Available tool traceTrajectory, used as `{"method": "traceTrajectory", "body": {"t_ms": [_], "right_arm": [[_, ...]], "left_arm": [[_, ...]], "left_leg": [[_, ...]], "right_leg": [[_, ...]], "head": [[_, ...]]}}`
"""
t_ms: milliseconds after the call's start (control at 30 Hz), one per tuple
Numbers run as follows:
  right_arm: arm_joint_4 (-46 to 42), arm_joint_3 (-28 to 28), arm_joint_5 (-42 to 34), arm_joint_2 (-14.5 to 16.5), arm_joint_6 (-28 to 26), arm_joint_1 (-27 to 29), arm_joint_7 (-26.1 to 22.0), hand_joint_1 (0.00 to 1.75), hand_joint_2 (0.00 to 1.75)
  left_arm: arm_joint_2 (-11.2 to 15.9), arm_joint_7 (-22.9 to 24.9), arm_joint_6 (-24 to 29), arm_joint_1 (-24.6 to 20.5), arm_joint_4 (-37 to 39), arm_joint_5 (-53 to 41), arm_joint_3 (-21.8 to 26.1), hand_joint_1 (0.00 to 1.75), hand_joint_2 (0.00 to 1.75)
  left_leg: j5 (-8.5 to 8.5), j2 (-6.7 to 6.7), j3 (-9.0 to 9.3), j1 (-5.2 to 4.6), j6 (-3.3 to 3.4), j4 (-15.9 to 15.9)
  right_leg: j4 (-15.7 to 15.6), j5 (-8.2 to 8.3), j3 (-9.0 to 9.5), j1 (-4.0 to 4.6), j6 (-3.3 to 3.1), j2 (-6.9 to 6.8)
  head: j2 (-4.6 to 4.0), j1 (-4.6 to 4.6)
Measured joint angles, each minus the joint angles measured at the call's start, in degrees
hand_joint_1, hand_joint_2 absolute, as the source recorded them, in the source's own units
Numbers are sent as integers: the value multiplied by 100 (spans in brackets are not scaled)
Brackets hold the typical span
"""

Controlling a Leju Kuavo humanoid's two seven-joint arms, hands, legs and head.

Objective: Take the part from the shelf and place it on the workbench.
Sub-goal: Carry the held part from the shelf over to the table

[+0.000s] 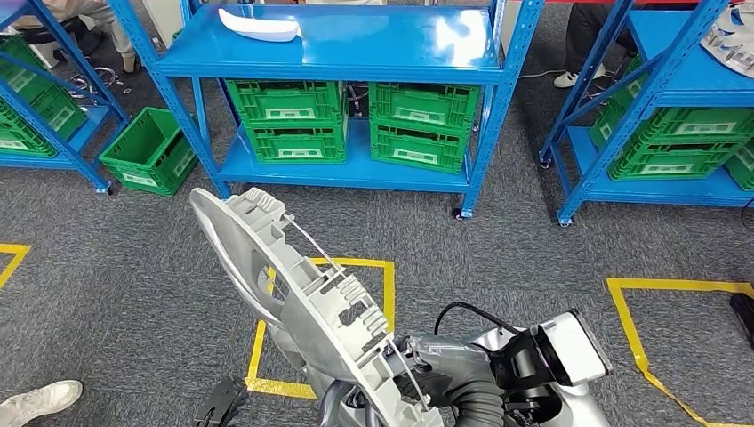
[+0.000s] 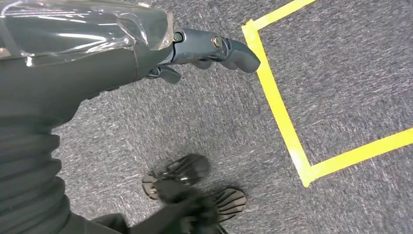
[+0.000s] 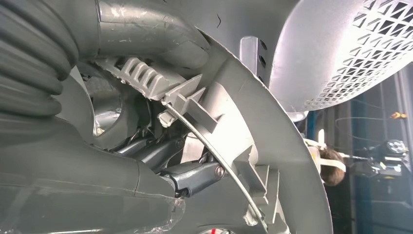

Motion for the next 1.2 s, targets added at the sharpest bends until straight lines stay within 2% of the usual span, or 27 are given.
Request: {"method": "traceTrajectory", "body": {"t_ms": [33, 67, 133, 167, 200, 233, 300, 333, 367, 400, 433, 467, 533, 567, 600, 667, 700, 733, 767, 833, 867, 900, 933, 1000, 1067, 1133, 1200], "right_arm": [[0, 7, 25, 3, 2, -25, -7, 175, 175], [-1, 13, 42, 4, 2, -50, -15, 175, 175], [-2, 18, 61, 4, 2, -66, -37, 175, 175], [-2, 19, 71, 1, 2, -69, -47, 175, 175], [-2, 19, 84, -5, 4, -75, -56, 175, 175], [-2, 19, 97, -13, 8, -80, -64, 175, 175], [-3, 19, 130, -25, 25, -87, -78, 175, 175], [-3, 20, 149, -31, 35, -86, -84, 175, 175], [-3, 20, 169, -37, 44, -85, -86, 175, 175], [-3, 21, 190, -44, 50, -85, -90, 175, 175], [-3, 22, 210, -49, 54, -87, -96, 175, 175], [-3, 23, 226, -52, 56, -91, -103, 175, 175], [-4, 27, 257, -52, 60, -110, -122, 175, 175], [-4, 30, 269, -52, 61, -118, -137, 175, 175], [-5, 33, 279, -52, 63, -127, -156, 175, 175], [-5, 39, 292, -51, 67, -140, -190, 175, 175], [-5, 43, 296, -49, 69, -148, -198, 175, 175], [-5, 45, 299, -46, 72, -155, -200, 175, 175], [-5, 47, 301, -43, 74, -160, -202, 175, 175], [-5, 51, 304, -37, 78, -163, -203, 175, 175], [-5, 54, 308, -36, 79, -163, -203, 175, 175], [-5, 56, 314, -36, 79, -163, -205, 175, 175], [-5, 58, 321, -34, 80, -163, -209, 175, 175], [-5, 60, 339, -29, 85, -163, -220, 175, 175], [-6, 62, 366, -21, 92, -166, -240, 175, 175], [-7, 65, 402, -13, 98, -172, -279, 175, 175], [-7, 67, 427, -10, 99, -175, -309, 175, 175]], "left_arm": [[3, 6, 2, -21, -18, -37, 17, 0, 175], [3, 11, 7, -40, -29, -79, 31, 0, 175], [5, 36, 10, -47, -34, -140, 54, 0, 175], [3, 49, 8, -51, -34, -162, 68, 0, 175], [-1, 62, 2, -61, -36, -180, 83, 0, 175], [-8, 67, -6, -71, -38, -193, 95, 0, 175], [-23, 69, -25, -84, -40, -216, 113, 0, 175], [-29, 70, -31, -82, -40, -226, 120, 0, 175], [-35, 69, -36, -80, -40, -235, 127, 0, 175], [-40, 67, -37, -80, -40, -244, 136, 0, 175], [-45, 65, -38, -79, -40, -253, 150, 0, 175], [-49, 60, -39, -80, -40, -267, 168, 0, 175], [-68, 51, -39, -80, -40, -294, 210, 0, 175], [-76, 46, -39, -80, -40, -307, 230, 0, 175], [-82, 43, -39, -77, -40, -322, 248, 0, 175], [-82, 37, -40, -66, -37, -350, 274, 0, 175], [-81, 35, -42, -57, -34, -360, 280, 0, 175], [-80, 33, -42, -49, -33, -364, 285, 0, 175], [-75, 32, -42, -43, -31, -364, 291, 0, 175], [-67, 32, -41, -36, -28, -365, 310, 0, 175], [-64, 32, -41, -36, -27, -367, 320, 0, 175], [-64, 32, -41, -35, -27, -370, 332, 0, 175], [-63, 32, -41, -35, -27, -376, 345, 0, 175], [-60, 31, -42, -38, -27, -396, 368, 0, 175], [-55, 24, -47, -42, -28, -422, 385, 0, 175], [-49, 16, -56, -33, -27, -457, 410, 0, 175], [-47, 15, -64, -21, -26, -485, 436, 0, 175]], "left_leg": [[-39, -15, 359, -15, 35, -231], [14, -31, 730, -38, 88, -731], [54, -32, 717, -79, 160, -817], [124, -14, 687, -76, 206, -847], [198, -1, 639, -71, 256, -880], [281, 12, 572, -68, 302, -911], [415, 23, 421, -85, 362, -912], [473, 29, 329, -102, 375, -898], [527, 34, 243, -114, 383, -880], [577, 37, 157, -126, 386, -858], [624, 37, 71, -135, 382, -830], [661, 34, -3, -142, 375, -796], [733, 30, -128, -156, 343, -733], [779, 30, -169, -156, 317, -723], [832, 32, -200, -150, 289, -725], [912, 25, -242, -133, 225, -740], [851, 14, -274, -123, 186, -700], [684, 4, -320, -110, 141, -570], [424, -5, -391, -87, 94, -327], [-113, -8, -550, -32, 1, 410], [-242, -7, -592, -4, -36, 736], [-235, -7, -559, 25, -68, 911], [-122, -6, -432, 52, -91, 893], [104, -9, 65, 92, -129, 321], [38, -36, 526, 78, -126, -361], [-43, -63, 642, 34, -50, -611], [49, -41, 545, 17, 93, -638]], "right_leg": [[-3, 142, -142, 11, 49, 1], [-9, 235, -213, 14, 100, 1], [-46, 335, -229, 7, 183, -5], [-24, 323, -267, 8, 201, -4], [71, 225, -332, 15, 194, 2], [268, 38, -428, 28, 161, 8], [959, -475, -655, 34, 74, 18], [1333, -646, -732, 33, 74, 19], [1610, -726, -750, 31, 102, 21], [1696, -696, -673, 32, 153, 21], [1588, -600, -502, 34, 208, 21], [1263, -487, -238, 40, 238, 21], [384, -448, 345, 69, 185, 18], [65, -482, 535, 89, 142, 18], [-115, -525, 625, 107, 107, 19], [-183, -452, 613, 94, 61, 16], [-200, -396, 580, 70, 26, 9], [-212, -334, 539, 42, -20, 0], [-218, -275, 490, 14, -53, -9], [-192, -175, 353, 18, -74, -17], [-170, -128, 275, 15, -63, -19], [-137, -84, 186, 8, -44, -20], [-94, -44, 93, -5, -19, -20], [11, 16, -77, -34, 43, -16], [82, 77, -184, -32, 125, -13], [86, 171, -231, -24, 214, -15], [103, 200, -287, -31, 279, -14]], "head": [[0, 1], [0, 2], [0, 0], [0, 1], [0, 12], [0, 25], [0, 48], [0, 47], [0, 47], [0, 46], [0, 47], [0, 47], [0, 44], [0, 43], [0, 42], [0, 43], [0, 41], [0, 33], [0, 26], [0, 11], [0, 11], [0, 10], [0, 10], [0, 9], [0, 6], [0, 5], [0, 8]]}}
